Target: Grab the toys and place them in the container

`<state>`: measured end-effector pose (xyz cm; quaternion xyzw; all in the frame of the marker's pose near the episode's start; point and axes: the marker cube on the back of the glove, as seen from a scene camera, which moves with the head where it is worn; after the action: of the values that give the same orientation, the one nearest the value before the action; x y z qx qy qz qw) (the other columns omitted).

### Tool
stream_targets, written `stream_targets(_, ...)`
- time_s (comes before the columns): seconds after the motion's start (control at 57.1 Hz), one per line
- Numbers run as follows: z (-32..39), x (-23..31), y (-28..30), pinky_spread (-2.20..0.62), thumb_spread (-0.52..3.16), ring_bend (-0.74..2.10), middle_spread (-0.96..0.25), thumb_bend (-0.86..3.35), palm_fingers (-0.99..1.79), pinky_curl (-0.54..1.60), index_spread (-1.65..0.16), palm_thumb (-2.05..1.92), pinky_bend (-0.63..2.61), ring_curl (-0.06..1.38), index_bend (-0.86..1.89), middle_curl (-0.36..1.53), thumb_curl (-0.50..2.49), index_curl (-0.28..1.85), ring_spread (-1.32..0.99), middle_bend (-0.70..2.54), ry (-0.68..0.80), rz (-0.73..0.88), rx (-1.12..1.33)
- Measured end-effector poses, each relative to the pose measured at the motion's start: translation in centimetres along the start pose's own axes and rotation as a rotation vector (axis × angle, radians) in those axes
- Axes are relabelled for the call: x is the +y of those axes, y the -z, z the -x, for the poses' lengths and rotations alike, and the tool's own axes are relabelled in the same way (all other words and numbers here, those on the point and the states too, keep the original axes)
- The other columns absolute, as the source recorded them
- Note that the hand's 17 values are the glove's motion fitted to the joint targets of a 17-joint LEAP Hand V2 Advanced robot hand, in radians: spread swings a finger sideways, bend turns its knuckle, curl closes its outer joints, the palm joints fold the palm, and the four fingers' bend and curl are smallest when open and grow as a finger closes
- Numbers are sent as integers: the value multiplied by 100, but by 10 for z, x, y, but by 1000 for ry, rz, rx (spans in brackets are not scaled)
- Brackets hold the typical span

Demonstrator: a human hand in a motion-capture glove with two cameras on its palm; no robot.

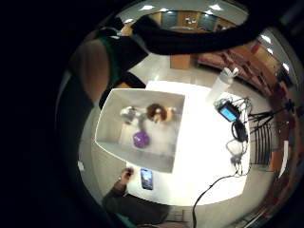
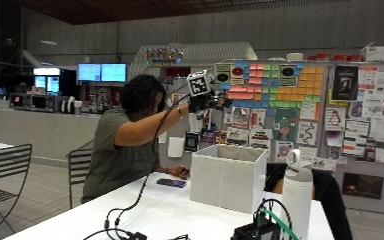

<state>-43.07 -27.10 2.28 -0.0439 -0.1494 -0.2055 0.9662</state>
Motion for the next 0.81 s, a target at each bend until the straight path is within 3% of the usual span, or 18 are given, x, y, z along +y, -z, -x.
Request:
stream_targets(0.035, -1, 14, 1, 3, 118, 53, -19, -8, 2, 35, -47, -11, 90, 39, 32, 57, 35, 74, -18, 22, 7, -1, 1)
stream_targets(0.105, -24, 45, -7, 4, 118, 53, -18, -8, 5, 34, -47, -10, 87, 39, 32, 56, 32, 72, -18, 20, 95, -6, 230)
stream_targets(0.158, -29, 68, -11, 4, 118, 53, -18, -7, 8, 33, -47, -10, 84, 38, 32, 55, 30, 70, -17, 21, 82, 4, 220)
stream_targets(0.228, -43, 101, -22, 4, 119, 54, -18, -7, 11, 32, -47, -10, 81, 38, 31, 54, 28, 69, -18, 21, 175, 41, 213)
stream_targets(0.455, -112, 176, -85, 4, 120, 50, -17, -7, 15, 31, -46, -9, 76, 36, 30, 51, 24, 64, -18, 20, -115, 82, 240)
stream_targets(0.805, -171, 243, -171, 3, 123, 46, -18, -6, 26, 29, -46, -9, 64, 34, 32, 50, 20, 60, -20, 25, -215, 63, 227)
